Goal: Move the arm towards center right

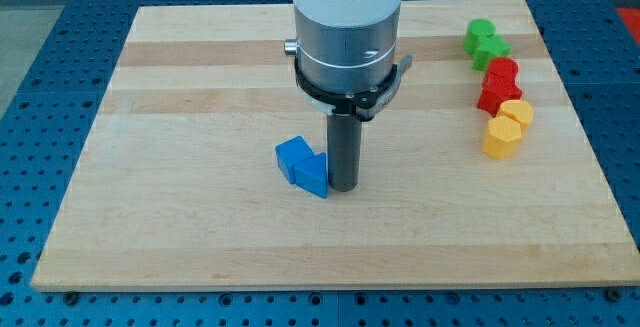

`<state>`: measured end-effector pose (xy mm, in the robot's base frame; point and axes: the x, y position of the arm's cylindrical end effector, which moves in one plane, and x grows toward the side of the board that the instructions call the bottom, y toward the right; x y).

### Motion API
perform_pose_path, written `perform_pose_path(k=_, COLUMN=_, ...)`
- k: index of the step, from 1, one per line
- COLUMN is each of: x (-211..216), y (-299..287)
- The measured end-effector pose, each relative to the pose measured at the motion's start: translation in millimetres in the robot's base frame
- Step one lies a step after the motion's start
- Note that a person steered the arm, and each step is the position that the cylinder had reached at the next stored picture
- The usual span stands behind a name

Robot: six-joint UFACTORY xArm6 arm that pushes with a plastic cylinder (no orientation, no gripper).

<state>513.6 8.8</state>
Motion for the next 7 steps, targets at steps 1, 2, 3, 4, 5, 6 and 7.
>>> perform_pose_path(k=1, x=0, y=15)
perform_pose_path(k=2, x=0, y=76)
perform_pose_path(k=3, x=0, y=110)
perform_pose_path(k=4, x=0, y=111)
perform_pose_path(k=5, x=0, y=111)
perform_pose_path(k=6, x=0, y=112)
perform_pose_path(k=7, x=0, y=123)
